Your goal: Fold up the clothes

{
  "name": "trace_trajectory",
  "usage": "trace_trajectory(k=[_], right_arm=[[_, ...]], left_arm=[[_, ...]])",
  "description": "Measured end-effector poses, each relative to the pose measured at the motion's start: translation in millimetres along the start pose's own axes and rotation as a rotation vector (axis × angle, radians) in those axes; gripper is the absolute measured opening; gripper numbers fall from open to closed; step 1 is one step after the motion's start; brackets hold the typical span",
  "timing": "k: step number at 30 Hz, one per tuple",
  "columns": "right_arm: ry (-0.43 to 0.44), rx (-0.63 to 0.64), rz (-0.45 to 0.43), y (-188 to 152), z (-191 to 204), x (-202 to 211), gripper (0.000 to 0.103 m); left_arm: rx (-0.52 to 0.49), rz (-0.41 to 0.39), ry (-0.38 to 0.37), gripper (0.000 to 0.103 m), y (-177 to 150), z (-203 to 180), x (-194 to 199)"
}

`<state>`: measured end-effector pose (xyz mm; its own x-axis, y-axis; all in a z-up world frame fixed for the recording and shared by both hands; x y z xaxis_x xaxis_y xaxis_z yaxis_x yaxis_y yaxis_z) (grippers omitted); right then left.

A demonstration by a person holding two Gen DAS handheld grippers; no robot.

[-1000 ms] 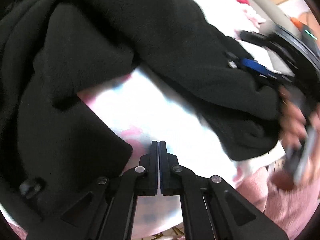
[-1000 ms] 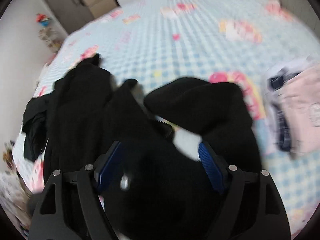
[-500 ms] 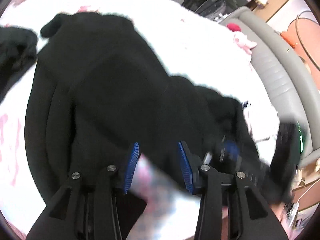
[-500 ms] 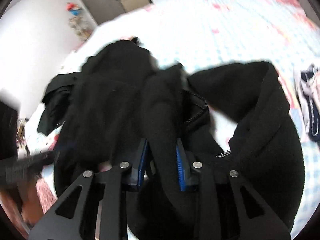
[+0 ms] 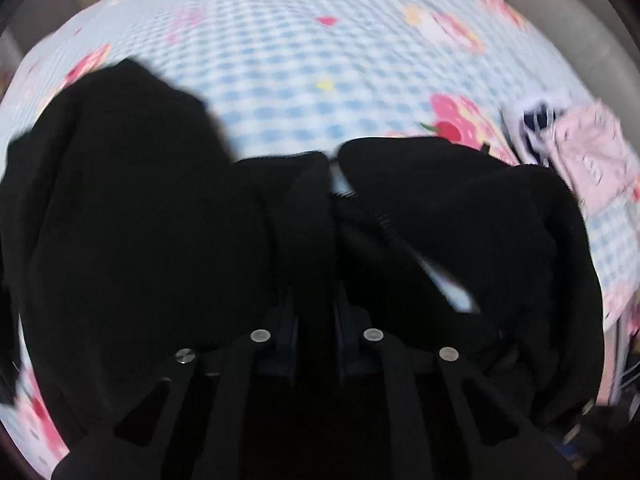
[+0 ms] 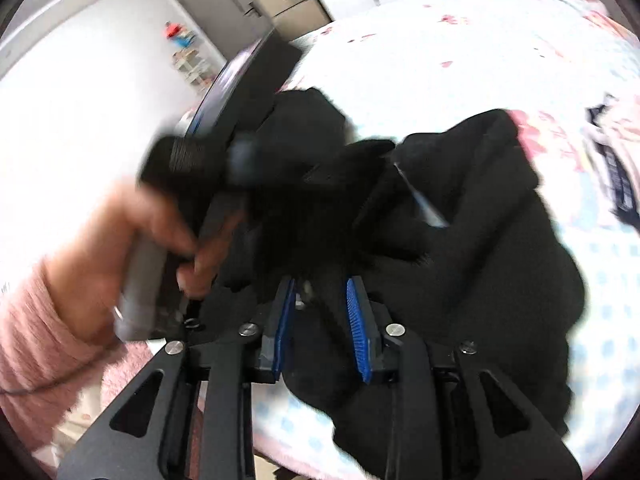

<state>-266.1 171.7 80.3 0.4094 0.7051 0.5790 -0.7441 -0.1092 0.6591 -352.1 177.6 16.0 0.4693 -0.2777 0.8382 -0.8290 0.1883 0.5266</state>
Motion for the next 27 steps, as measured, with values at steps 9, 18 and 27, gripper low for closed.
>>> trace_trajectory(k=[9, 18, 27], right_arm=[[-0.087, 0.008, -0.043, 20, -1, 45, 0.053], [-0.087, 0.089, 0.141, -33, 28, -14, 0.056], [-0.494, 0.142, 0.038, -17, -59, 30, 0.05]], left_arm=[[0.23, -0.118, 0.02, 0.011, -135, 73, 90], [0.269, -0.006, -0.094, 0.015, -216, 107, 112], [0.261, 0.001, -0.106, 0.015, -228, 106, 126]])
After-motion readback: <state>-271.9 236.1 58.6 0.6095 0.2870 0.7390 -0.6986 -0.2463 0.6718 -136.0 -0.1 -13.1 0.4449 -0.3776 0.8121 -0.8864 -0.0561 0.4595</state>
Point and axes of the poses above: each gripper's, at about its wrist camera, not at the fingertips, and x roughly against the way its jaws point, z to its left, y to its top, the point moved 5 cm from there along -x, roughly the way its jaws point, and after that the axes turned 11 degrees about -z, right-handed, at the moved point
